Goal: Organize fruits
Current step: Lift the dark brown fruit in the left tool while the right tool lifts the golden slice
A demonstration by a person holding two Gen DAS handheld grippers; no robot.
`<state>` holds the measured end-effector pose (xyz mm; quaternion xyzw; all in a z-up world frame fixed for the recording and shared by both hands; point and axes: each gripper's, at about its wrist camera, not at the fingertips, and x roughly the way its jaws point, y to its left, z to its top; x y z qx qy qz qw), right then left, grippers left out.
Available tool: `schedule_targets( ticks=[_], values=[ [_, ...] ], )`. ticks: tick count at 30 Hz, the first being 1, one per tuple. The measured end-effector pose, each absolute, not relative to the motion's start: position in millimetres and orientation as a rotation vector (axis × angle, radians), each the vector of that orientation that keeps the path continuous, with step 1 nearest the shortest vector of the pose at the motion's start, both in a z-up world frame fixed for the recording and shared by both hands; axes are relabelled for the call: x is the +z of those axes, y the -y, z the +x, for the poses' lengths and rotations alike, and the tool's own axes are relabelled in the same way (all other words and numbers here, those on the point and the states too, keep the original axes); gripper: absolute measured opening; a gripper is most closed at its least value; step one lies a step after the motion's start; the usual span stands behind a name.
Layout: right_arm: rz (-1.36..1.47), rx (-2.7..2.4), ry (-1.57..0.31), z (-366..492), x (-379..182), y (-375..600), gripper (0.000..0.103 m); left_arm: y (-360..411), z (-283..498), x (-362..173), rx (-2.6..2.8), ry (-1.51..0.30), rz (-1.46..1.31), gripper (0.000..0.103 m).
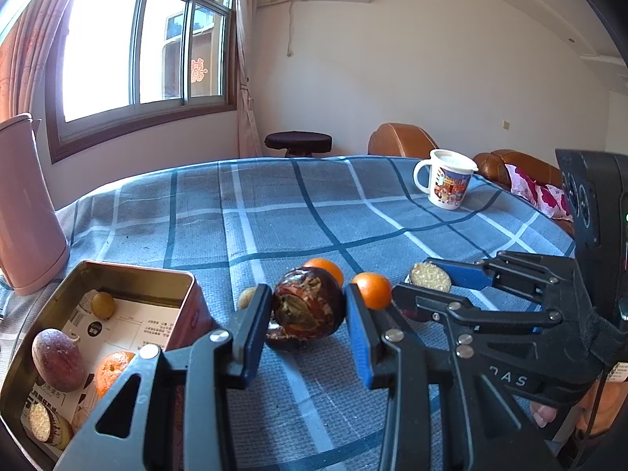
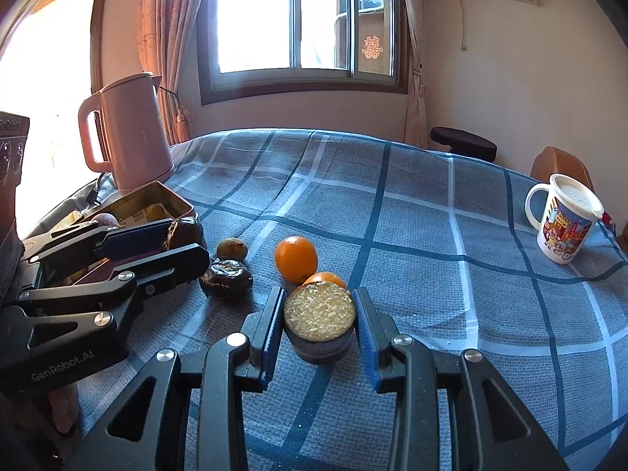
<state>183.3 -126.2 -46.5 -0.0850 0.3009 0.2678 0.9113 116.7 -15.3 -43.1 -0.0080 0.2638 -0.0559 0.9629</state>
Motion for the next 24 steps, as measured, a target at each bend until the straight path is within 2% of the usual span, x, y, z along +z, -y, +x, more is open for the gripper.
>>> schedule_targets(
  ticks=[24],
  values=[
    [-0.143, 0.552, -0.525, 169.9, -37.8, 134.9, 0.037, 16.2, 105.0, -38.2, -0.1, -0.467, 0.001, 0.04]
  ],
)
